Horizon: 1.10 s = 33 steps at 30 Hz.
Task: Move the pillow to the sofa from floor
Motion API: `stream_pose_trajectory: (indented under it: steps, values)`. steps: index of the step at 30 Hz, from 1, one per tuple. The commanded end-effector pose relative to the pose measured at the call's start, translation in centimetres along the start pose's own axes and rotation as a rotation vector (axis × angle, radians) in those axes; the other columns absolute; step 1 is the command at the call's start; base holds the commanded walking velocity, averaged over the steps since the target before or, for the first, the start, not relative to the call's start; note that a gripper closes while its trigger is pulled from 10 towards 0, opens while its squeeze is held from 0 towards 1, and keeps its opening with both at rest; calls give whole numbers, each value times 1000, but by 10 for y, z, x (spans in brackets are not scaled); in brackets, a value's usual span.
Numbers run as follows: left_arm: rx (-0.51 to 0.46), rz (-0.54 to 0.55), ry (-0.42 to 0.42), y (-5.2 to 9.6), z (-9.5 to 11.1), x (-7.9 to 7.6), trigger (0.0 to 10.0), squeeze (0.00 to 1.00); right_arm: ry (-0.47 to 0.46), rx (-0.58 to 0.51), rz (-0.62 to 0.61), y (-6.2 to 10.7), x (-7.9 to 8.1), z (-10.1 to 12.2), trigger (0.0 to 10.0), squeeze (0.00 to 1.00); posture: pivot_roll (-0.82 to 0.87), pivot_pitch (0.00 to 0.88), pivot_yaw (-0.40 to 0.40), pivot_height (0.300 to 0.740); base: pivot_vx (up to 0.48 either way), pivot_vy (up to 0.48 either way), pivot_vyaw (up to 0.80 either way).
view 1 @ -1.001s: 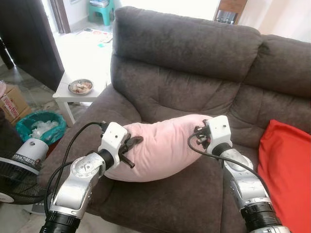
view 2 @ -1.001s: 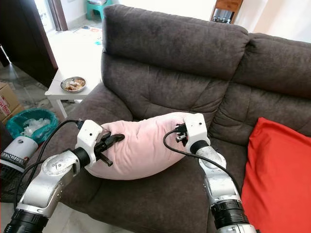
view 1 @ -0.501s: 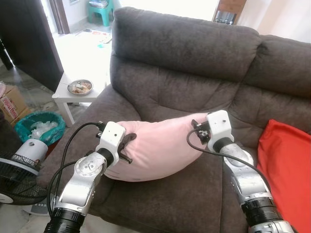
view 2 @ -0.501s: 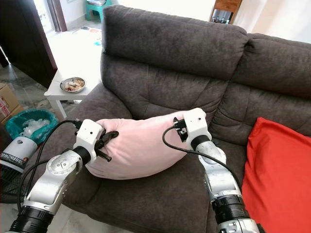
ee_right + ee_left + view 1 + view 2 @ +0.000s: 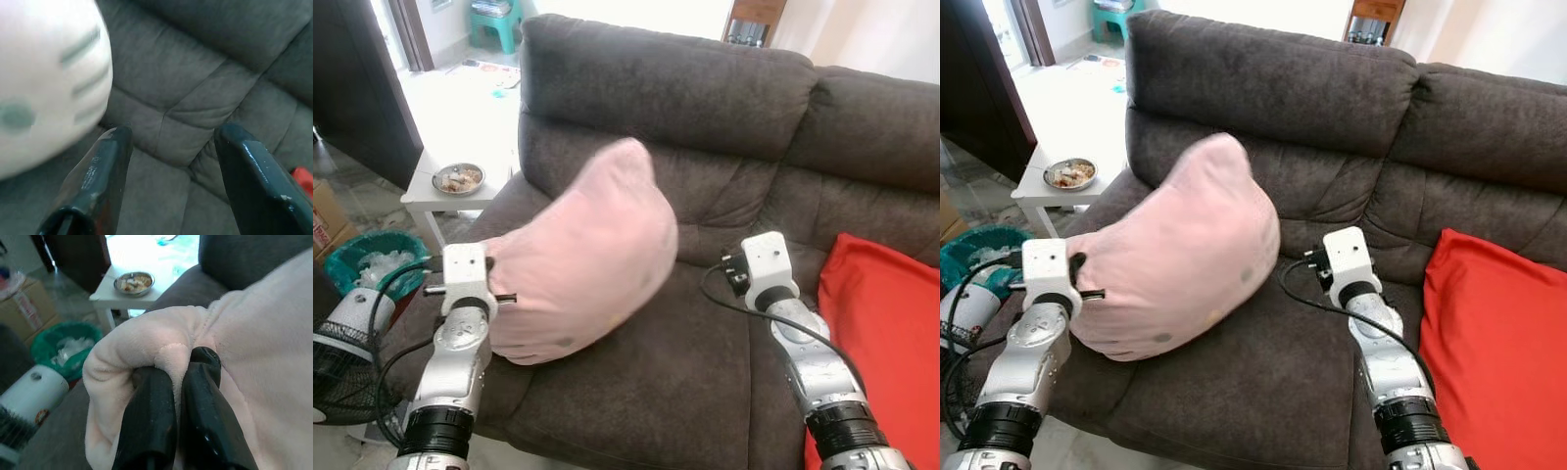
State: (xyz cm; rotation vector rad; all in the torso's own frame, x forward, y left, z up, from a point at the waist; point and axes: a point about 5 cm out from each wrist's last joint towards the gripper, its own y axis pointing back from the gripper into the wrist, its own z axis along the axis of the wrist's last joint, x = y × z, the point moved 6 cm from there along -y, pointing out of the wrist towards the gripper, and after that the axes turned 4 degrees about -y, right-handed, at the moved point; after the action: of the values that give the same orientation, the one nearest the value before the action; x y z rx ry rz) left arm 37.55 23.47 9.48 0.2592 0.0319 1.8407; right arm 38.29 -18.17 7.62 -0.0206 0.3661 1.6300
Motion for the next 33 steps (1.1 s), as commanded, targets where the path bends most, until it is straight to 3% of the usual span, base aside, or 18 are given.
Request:
stream_pose_trajectory:
  steps: [1, 2, 5, 6, 7, 9, 14, 16, 17, 22, 23, 24, 25, 26, 29, 30, 33]
  values:
    - [78, -186, 23, 7, -21, -35, 10000, 0, 10, 54, 20, 3, 7, -20, 10000, 0, 171, 46, -127, 740, 0, 0, 0]
    - [56, -293, 6, 12, -17, -53, 10000, 0, 13, 76, 30, 4, 10, -28, 10000, 0, 171, 46, -127, 740, 0, 0, 0]
    - [25, -481, -17, 25, -12, -84, 10000, 0, 19, 123, 44, 6, 14, -44, 10000, 0, 171, 45, -127, 740, 0, 0, 0]
    - [20, -548, -30, 32, -12, -95, 10000, 0, 14, 164, 44, 9, 15, -59, 10000, 0, 172, 44, -126, 740, 0, 0, 0]
    - [20, -548, -30, 32, -12, -95, 10000, 0, 14, 164, 44, 9, 15, -59, 10000, 0, 172, 44, -126, 740, 0, 0, 0]
    - [18, -648, -51, 41, -13, -109, 10000, 0, 17, 235, 37, 16, 17, -85, 10000, 0, 167, 43, -125, 740, 0, 0, 0]
    - [8, -734, -83, 49, -13, -116, 10000, 0, 44, 347, 58, 33, 24, -125, 10000, 0, 167, 41, -125, 740, 0, 0, 0]
    - [2, -708, -106, 45, -13, -110, 10000, 0, 53, 423, 86, 47, 34, -150, 10000, 0, 171, 41, -124, 740, 0, 0, 0]
    - [9, -632, -112, 34, -13, -98, 10000, 0, 72, 478, 123, 59, 43, -168, 10000, 0, 170, 40, -124, 740, 0, 0, 0]
    - [5, -377, -93, 10, -8, -58, 10000, 0, 82, 530, 175, 76, 58, -188, 10000, 0, 173, 39, -123, 740, 0, 0, 0]
    - [-22, -186, -28, -1, 1, -25, 10000, 0, 31, 545, 135, 77, 53, -192, 10000, 0, 170, 38, -121, 740, 0, 0, 0]
    - [-15, -79, 22, -3, 1, -6, 10000, 0, -34, 523, 99, 74, 48, -188, 10000, 0, 180, 37, -122, 740, 0, 0, 0]
    - [0, 23, 72, -3, -1, 12, 10000, 0, -104, 492, 61, 71, 42, -183, 10000, 0, 184, 39, -121, 740, 0, 0, 0]
    - [6, 58, 86, -2, -2, 19, 10000, 0, -143, 488, 33, 71, 38, -184, 10000, 0, 187, 41, -120, 740, 0, 0, 0]
    - [20, 48, 70, 1, -9, 19, 10000, 0, -133, 498, -20, 73, 24, -188, 10000, 0, 173, 37, -120, 740, 0, 0, 0]
    - [40, -29, 55, 4, -16, 5, 10000, 0, -84, 504, -18, 74, 20, -189, 10000, 0, 169, 39, -122, 740, 0, 0, 0]
    - [9, -225, 41, 11, -13, -30, 10000, 0, -77, 539, -35, 78, 15, -195, 10000, 0, 174, 39, -125, 740, 0, 0, 0]
